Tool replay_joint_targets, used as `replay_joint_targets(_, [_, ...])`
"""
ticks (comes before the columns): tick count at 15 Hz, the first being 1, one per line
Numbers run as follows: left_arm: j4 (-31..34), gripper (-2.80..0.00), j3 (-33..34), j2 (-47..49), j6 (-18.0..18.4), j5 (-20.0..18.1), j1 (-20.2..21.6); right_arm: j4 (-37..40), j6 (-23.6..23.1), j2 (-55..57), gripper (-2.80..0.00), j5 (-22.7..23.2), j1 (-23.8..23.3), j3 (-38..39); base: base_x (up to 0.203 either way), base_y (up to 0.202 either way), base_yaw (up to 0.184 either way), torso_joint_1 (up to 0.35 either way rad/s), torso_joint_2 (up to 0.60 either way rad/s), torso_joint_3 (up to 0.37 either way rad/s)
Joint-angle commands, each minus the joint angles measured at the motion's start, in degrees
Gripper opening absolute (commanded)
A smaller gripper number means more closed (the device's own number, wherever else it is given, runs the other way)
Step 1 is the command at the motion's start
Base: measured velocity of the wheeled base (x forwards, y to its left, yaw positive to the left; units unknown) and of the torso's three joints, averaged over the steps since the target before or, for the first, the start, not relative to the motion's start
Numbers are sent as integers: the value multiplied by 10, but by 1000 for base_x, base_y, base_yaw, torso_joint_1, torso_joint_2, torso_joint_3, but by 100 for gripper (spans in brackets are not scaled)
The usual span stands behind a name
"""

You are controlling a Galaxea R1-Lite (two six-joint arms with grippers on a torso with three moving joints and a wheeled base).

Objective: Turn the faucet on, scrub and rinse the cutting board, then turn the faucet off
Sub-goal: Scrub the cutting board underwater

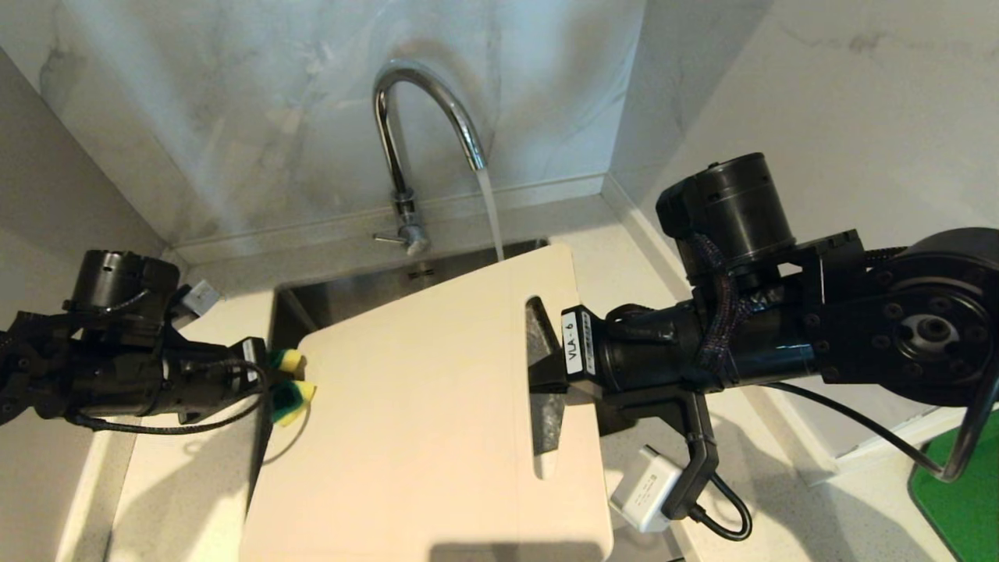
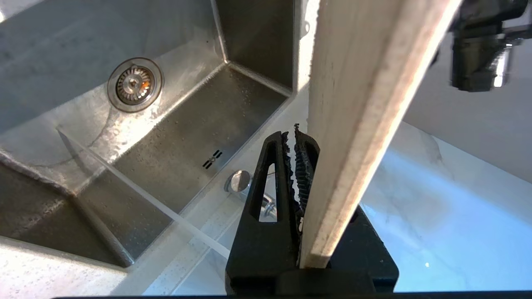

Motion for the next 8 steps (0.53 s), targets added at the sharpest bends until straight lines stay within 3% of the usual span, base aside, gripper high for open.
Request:
replay_joint_targets(1, [5,-280,-16,-28,-3,-2,-1,1,-8,0,-280,2,-1,0,0,0,0,0,0,0])
replay_joint_targets(4, [65,-280,-67,-60,-10,-3,-40,2,-8,0,-280,2,0,-1,0,0,0,0,0,0])
replay_joint_targets(8, [139,-280,-166,-66,-63,24,-188,1,-2,3,-280,1,0,-4,0,0,0,0,0,0])
